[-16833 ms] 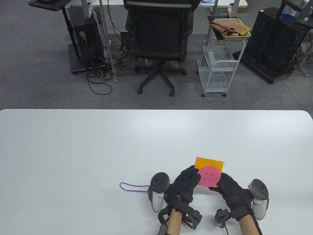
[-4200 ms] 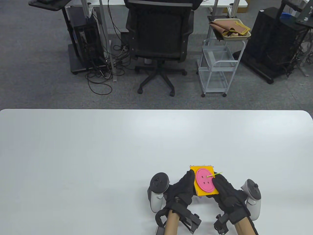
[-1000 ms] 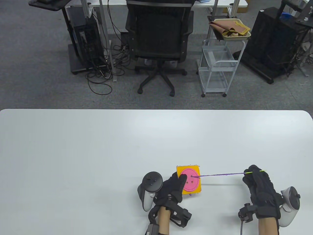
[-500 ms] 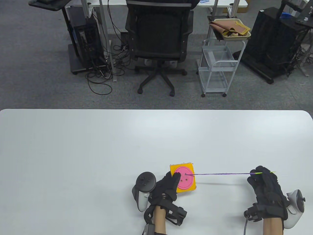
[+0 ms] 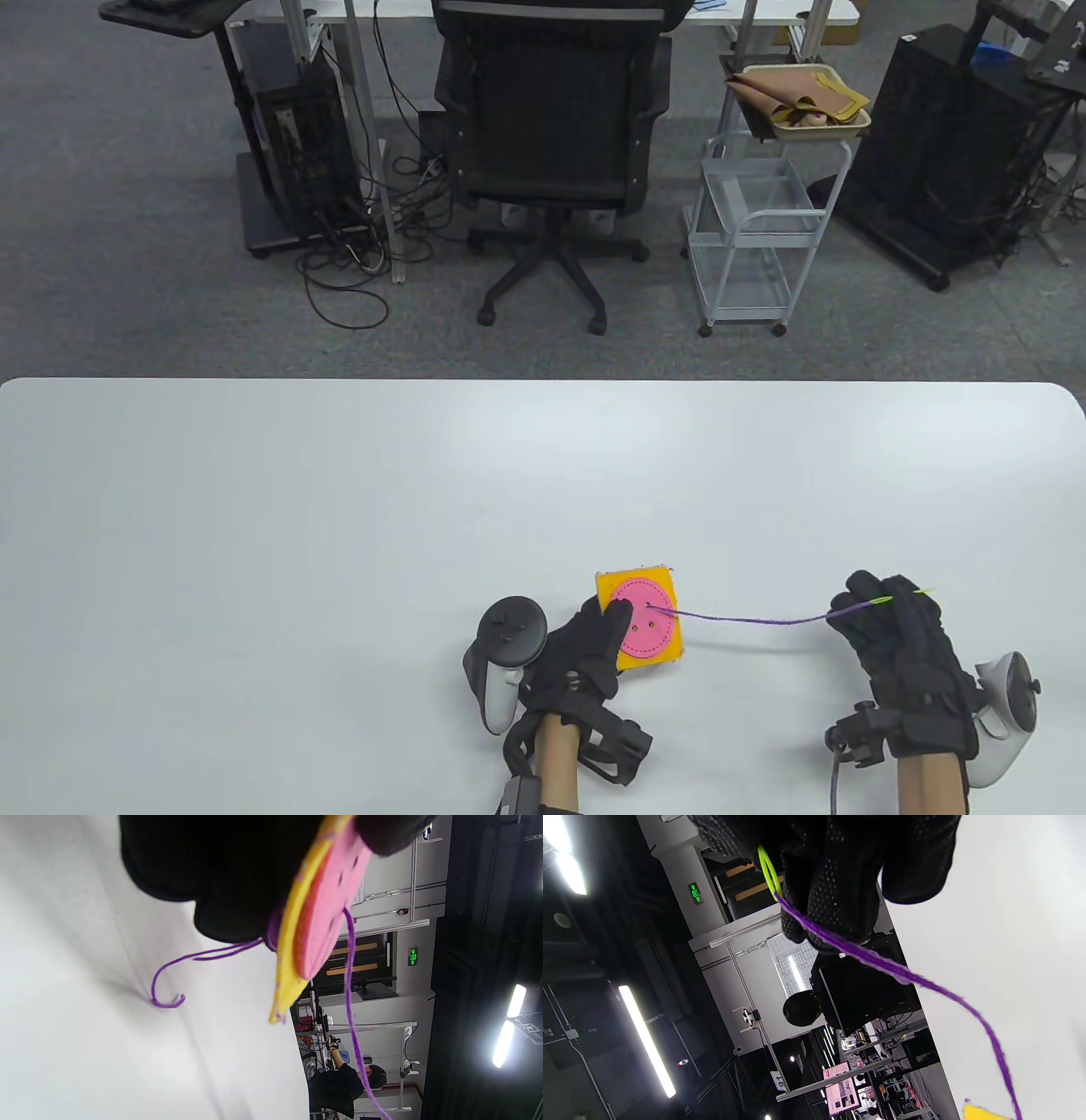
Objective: Sew button in X pattern
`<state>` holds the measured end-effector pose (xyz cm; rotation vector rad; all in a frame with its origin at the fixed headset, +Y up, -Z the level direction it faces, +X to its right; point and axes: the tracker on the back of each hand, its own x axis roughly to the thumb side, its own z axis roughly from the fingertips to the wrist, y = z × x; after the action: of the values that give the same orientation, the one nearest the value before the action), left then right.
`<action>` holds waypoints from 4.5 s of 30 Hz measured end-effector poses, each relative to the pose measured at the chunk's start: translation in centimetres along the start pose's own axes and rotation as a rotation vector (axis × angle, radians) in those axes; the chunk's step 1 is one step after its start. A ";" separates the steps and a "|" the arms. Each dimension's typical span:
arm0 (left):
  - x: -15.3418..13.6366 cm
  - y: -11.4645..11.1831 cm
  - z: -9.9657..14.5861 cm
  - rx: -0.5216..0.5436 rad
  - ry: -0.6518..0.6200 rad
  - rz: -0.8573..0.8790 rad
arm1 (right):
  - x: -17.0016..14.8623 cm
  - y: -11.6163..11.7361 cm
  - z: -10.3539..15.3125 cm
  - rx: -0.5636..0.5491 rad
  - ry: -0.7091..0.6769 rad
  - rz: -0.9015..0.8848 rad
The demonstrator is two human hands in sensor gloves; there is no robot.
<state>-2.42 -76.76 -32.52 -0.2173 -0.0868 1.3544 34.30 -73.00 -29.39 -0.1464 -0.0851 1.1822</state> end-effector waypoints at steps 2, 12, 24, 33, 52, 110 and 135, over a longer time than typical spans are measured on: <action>0.0 -0.1 0.0 -0.008 0.002 -0.003 | 0.0 0.3 0.0 0.000 -0.008 0.016; -0.1 -0.8 -0.2 -0.055 0.014 0.013 | 0.1 3.3 0.5 0.046 -0.067 0.226; 0.1 -1.3 -0.2 -0.104 0.015 0.039 | -0.8 7.7 1.5 0.127 -0.163 0.598; 0.2 -1.4 -0.3 -0.125 0.013 0.034 | -2.1 10.5 2.3 0.225 -0.243 0.967; 0.4 -2.2 -0.5 -0.152 0.022 -0.038 | -3.5 12.0 3.0 0.219 -0.314 1.198; 0.5 -5.2 -0.8 -0.235 0.067 -0.008 | -4.4 12.6 3.9 0.042 -0.426 1.412; 0.7 -3.1 -0.5 -0.223 -0.001 0.139 | -1.4 7.7 1.9 0.024 -0.175 0.873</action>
<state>0.83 -76.77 -32.45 -0.4165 -0.2279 1.4833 26.47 -71.34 -28.68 -0.0540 -0.1708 2.0661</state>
